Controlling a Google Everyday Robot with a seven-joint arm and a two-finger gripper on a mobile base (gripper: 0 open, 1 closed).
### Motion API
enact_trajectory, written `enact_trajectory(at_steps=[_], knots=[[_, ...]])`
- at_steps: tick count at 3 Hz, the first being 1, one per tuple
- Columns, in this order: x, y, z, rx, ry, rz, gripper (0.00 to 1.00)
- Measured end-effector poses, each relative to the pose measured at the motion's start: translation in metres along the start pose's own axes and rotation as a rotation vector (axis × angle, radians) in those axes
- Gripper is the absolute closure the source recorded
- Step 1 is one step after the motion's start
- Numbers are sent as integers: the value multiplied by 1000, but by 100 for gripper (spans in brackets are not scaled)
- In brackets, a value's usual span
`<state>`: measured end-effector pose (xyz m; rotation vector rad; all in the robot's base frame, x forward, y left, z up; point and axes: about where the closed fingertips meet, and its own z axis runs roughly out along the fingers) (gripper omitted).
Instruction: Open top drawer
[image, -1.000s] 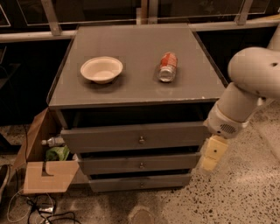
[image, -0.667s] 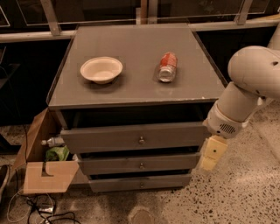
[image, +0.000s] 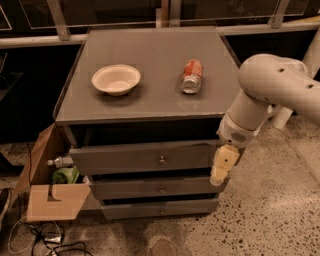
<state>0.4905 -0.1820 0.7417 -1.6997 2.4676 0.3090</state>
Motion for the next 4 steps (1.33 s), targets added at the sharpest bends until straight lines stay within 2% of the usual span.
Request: enact_trajectory(at_steps=[1,2,3,4], knots=[[-10,-18,17,-4,11,-7,0],[-5,-30,46,-25,30,12,0],[-3,-35,50,-21,30,17,0],[-6,-41,49,17,45,6,0]])
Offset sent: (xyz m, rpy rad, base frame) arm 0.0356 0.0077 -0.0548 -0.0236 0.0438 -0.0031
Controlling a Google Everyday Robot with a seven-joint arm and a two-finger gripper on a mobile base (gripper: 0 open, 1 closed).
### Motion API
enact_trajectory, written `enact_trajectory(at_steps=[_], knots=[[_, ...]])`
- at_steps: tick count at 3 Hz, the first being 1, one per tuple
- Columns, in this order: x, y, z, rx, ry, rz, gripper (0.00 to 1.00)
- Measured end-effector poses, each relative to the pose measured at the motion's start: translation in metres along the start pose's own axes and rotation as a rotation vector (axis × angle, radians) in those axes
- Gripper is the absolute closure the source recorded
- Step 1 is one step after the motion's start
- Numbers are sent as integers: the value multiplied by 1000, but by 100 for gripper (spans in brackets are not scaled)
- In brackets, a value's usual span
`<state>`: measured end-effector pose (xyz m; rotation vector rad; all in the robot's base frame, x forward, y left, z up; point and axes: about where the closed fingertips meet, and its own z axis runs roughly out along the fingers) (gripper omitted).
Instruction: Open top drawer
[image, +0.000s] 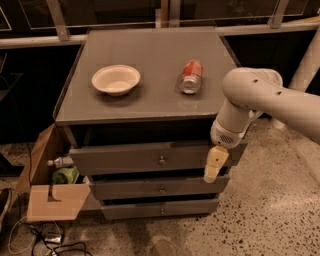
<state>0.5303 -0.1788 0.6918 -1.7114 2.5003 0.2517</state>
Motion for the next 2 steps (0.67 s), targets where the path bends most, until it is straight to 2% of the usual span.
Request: enact_trajectory(at_steps=[1,2], knots=[[-1,-4,2,1,-8,4,0],[-11,-19,4,18,-26,-8,0]])
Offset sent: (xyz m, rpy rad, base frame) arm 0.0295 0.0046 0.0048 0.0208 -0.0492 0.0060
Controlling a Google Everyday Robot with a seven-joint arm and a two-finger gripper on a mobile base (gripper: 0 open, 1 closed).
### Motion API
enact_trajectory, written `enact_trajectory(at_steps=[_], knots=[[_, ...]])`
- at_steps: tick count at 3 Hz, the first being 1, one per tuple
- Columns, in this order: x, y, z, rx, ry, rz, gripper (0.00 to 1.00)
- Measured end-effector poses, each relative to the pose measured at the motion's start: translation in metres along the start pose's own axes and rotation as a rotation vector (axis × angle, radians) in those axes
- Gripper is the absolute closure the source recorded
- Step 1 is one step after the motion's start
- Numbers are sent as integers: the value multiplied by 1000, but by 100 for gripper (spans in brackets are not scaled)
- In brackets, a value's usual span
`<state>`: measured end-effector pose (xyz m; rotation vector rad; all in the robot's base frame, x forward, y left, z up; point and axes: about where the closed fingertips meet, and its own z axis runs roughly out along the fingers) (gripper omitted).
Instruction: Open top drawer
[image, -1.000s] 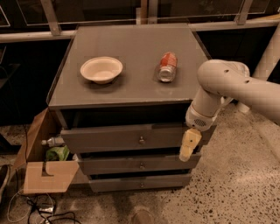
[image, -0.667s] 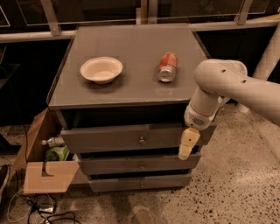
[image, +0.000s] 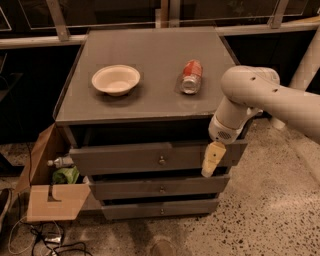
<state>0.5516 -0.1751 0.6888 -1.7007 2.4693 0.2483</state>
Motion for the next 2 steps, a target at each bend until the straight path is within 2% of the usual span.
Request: enact_trajectory(at_steps=[2], knots=[[3,0,25,-36,24,9,0]])
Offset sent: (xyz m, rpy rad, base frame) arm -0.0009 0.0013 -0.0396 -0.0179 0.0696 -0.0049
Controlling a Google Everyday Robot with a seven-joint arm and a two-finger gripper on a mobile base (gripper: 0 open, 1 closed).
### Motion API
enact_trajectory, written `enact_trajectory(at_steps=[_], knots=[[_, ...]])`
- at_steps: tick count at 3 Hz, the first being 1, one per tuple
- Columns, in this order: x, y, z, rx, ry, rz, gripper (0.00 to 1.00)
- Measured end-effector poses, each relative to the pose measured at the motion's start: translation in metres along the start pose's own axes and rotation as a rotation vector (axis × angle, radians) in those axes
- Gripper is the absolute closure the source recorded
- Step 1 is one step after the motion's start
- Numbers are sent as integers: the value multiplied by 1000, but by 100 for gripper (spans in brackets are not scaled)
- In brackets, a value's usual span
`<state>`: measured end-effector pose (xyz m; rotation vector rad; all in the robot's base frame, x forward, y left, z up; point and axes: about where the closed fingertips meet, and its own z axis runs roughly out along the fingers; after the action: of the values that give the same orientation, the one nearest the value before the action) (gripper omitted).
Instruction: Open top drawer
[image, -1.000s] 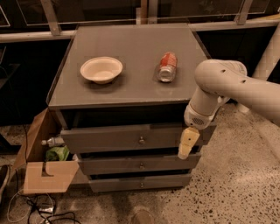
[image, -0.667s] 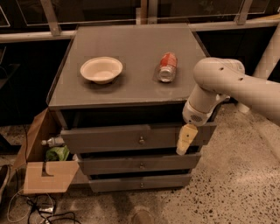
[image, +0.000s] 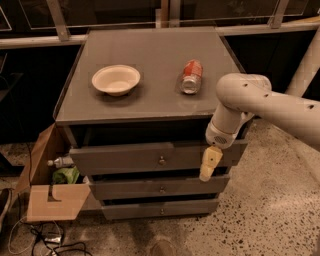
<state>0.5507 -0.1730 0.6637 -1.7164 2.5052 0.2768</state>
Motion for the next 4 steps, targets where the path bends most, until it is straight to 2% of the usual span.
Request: enact_trajectory(at_steps=[1,2,3,4], knots=[[2,0,8,-10,7,5,0],[2,0,8,-10,7,5,15],[2,0,8,-10,7,5,46],[2,0,8,-10,7,5,69]])
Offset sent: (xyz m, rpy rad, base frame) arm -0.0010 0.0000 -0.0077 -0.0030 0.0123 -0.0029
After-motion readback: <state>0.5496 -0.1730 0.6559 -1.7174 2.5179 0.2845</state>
